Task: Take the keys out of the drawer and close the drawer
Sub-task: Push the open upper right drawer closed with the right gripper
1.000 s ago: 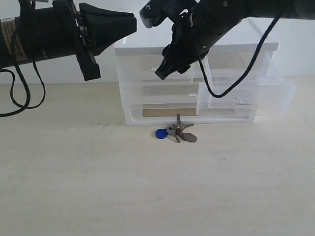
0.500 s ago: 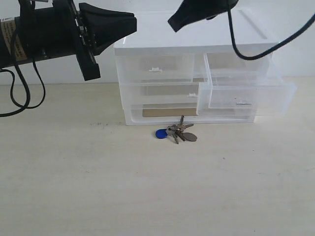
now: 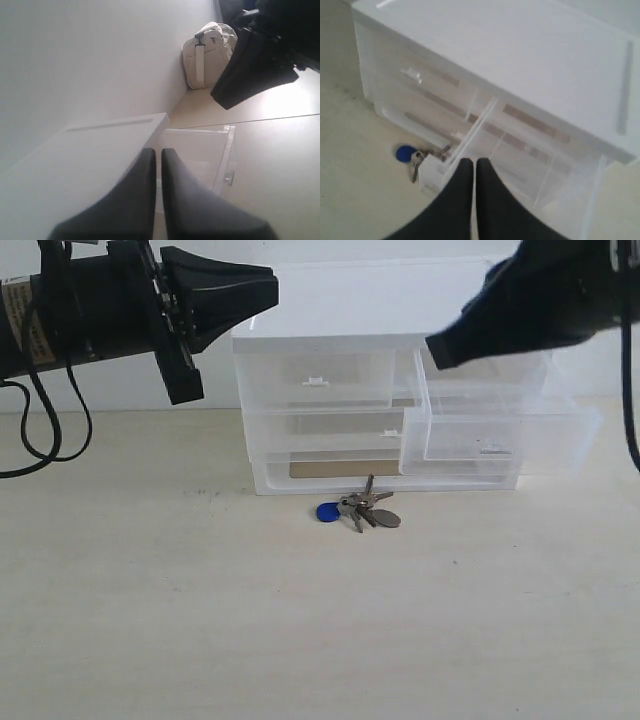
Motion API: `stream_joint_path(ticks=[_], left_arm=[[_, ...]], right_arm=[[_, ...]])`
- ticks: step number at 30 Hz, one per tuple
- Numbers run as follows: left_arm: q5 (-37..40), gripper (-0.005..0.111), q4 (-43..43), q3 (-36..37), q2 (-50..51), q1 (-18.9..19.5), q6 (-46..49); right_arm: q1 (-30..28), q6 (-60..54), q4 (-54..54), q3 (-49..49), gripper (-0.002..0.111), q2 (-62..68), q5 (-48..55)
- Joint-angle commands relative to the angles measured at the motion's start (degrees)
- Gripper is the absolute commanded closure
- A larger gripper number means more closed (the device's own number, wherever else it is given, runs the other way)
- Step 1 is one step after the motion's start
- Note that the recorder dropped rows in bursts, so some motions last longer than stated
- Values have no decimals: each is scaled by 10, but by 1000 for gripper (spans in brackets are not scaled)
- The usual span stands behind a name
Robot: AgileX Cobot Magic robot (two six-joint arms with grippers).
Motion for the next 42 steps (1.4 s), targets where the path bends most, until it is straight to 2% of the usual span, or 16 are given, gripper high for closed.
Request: stream_joint_path(ticks=[1,4,6,11,13,16,19,23,31,33,38,41,42], left_arm=[[-1,102,6,2,-5,-4,-14],[-1,102,6,2,-5,-4,-16],[-2,102,9,2,-5,-4,-21],[-2,102,10,2,-5,-4,-25],[-2,102,10,2,-5,-4,-26],[-2,102,10,2,-5,-4,-26],[-3,102,10,2,-5,-4,-26],[-3,102,10,2,-5,-4,-26],[-3,102,10,2,-5,-4,-26],[-3,102,10,2,-5,-4,-26],[-3,102,10,2,-5,-4,-26],[-3,102,10,2,-5,-4,-26],[-3,102,10,2,-5,-4,-23]], right_arm=[[-2,103,-46,72,108,-24,-7],[-2,127,-55,116,108,-24,-26],[-2,181,-84,145,108,-24,-40],[-2,465,-343,204,108,-23,-74],[-2,581,-449,211,108,-22,-54],[-2,691,-544,212,108,-13,-18],[-2,738,-584,215,108,8,-27],[-2,743,-603,216,108,53,-41],[-2,889,-751,216,108,85,18],[-2,913,-751,215,108,85,37],[-59,912,-751,181,108,102,-45],[-75,909,-751,165,108,108,-57],[-76,911,-751,157,108,110,-93]])
